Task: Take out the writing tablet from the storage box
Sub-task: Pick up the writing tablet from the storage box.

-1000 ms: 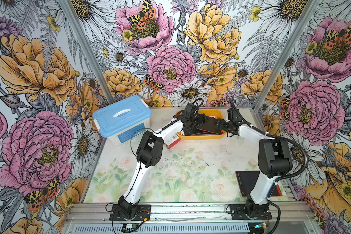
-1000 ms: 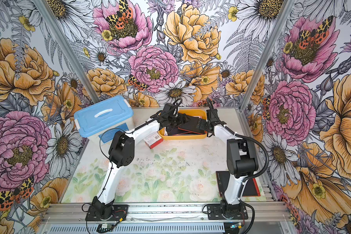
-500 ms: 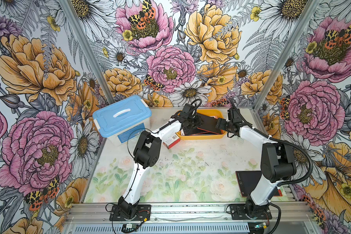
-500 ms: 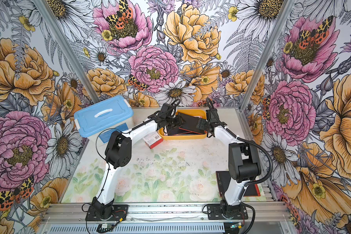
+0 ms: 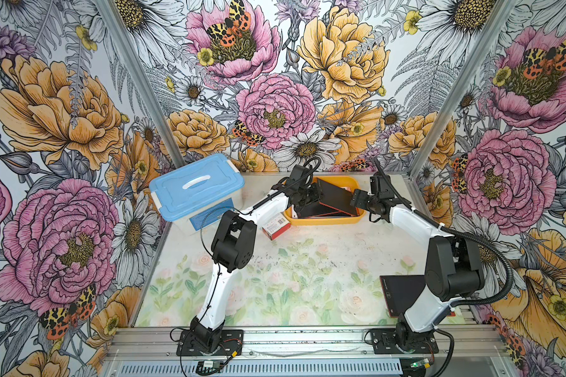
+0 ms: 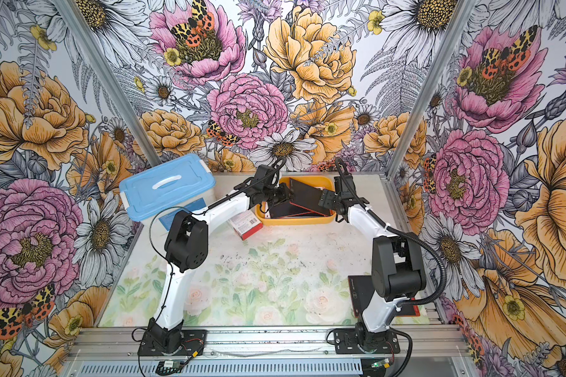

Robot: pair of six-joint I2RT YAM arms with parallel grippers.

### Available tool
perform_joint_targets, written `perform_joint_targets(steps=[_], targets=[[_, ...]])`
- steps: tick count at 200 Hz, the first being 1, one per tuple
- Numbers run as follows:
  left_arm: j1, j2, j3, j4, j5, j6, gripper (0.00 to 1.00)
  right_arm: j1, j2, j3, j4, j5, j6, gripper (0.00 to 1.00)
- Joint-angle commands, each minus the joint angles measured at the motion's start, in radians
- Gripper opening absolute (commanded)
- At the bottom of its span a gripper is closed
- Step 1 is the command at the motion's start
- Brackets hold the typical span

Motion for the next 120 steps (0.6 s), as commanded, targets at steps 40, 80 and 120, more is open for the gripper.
perform_joint_targets(steps=[40,80,120], targets=[[0.014,-0.009,-0.005,0.05,0.04,-0.032,0.07,-0.003,-0.041,-0.009,0.006,0.034,0.009,0.91],[0.024,-0.012,-0.013,0.095,0.08,-0.068,0.01,-0.007,-0.071,-0.018,0.006,0.05,0.004,0.91],[0.038,-0.063,-0.05,0.128,0.078,-0.078,0.0,-0.018,-0.121,-0.029,0.005,0.07,-0.015,0.91]])
